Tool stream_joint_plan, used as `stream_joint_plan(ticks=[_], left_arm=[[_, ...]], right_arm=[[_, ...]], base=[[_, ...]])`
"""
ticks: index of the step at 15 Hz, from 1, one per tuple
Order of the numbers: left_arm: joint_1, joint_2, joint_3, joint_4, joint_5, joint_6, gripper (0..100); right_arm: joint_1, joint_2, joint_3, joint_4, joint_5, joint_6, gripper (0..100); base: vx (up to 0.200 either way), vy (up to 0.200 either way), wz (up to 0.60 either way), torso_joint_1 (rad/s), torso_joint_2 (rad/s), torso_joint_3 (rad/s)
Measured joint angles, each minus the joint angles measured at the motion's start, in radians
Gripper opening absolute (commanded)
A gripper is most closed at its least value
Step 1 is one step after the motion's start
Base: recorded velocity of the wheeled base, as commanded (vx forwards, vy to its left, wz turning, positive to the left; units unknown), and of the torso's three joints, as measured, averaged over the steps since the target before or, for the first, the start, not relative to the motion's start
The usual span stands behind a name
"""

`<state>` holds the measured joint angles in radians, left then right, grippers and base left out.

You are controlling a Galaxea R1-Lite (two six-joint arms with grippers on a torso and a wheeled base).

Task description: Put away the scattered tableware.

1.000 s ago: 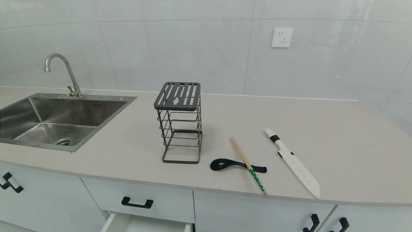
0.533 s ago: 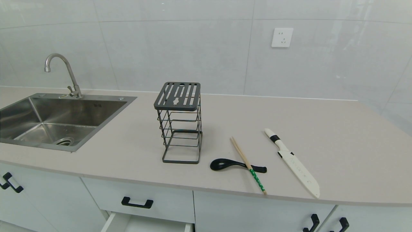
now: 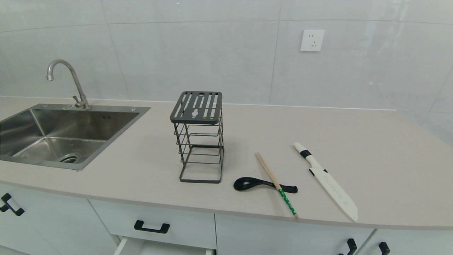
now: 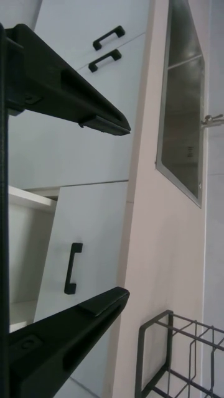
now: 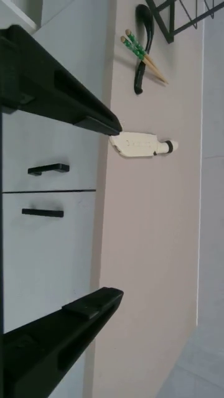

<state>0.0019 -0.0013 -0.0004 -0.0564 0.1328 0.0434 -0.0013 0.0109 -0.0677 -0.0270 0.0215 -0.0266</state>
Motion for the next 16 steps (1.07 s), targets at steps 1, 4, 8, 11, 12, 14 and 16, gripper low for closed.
stream_joint_plan(ticks=[1, 4, 8, 11, 12, 14, 16], left_arm=[[-0.002, 0.000, 0.000, 0.001, 0.001, 0.002, 100], [0.000, 0.000, 0.000, 0.000, 0.000, 0.003, 100], [0.000, 0.000, 0.000, 0.000, 0.000, 0.004, 100], [0.000, 0.000, 0.000, 0.000, 0.000, 0.004, 100], [0.000, 0.000, 0.000, 0.000, 0.000, 0.004, 100], [-0.001, 0.000, 0.000, 0.000, 0.000, 0.003, 100], [0.000, 0.000, 0.000, 0.000, 0.000, 0.003, 100]], right_arm=[[0.000, 0.017, -0.081, 0.000, 0.020, -0.002, 100], [0.031, 0.148, -0.326, 0.122, 0.218, -0.044, 100], [0.064, 0.369, -0.390, 0.205, 0.337, -0.071, 100], [0.124, 0.590, -0.454, 0.209, 0.323, -0.112, 100], [0.152, 0.685, -0.486, 0.209, 0.300, -0.129, 100], [0.227, 0.870, -0.547, 0.200, 0.239, -0.148, 100], [0.317, 1.075, -0.631, 0.180, 0.167, -0.155, 100]], base=[[0.000, 0.000, 0.00, 0.000, 0.00, 0.000], [0.000, 0.000, 0.00, 0.000, 0.00, 0.000], [0.000, 0.000, 0.00, 0.000, 0.00, 0.000], [0.000, 0.000, 0.00, 0.000, 0.00, 0.000], [0.000, 0.000, 0.00, 0.000, 0.00, 0.000], [0.000, 0.000, 0.00, 0.000, 0.00, 0.000], [0.000, 0.000, 0.00, 0.000, 0.00, 0.000]])
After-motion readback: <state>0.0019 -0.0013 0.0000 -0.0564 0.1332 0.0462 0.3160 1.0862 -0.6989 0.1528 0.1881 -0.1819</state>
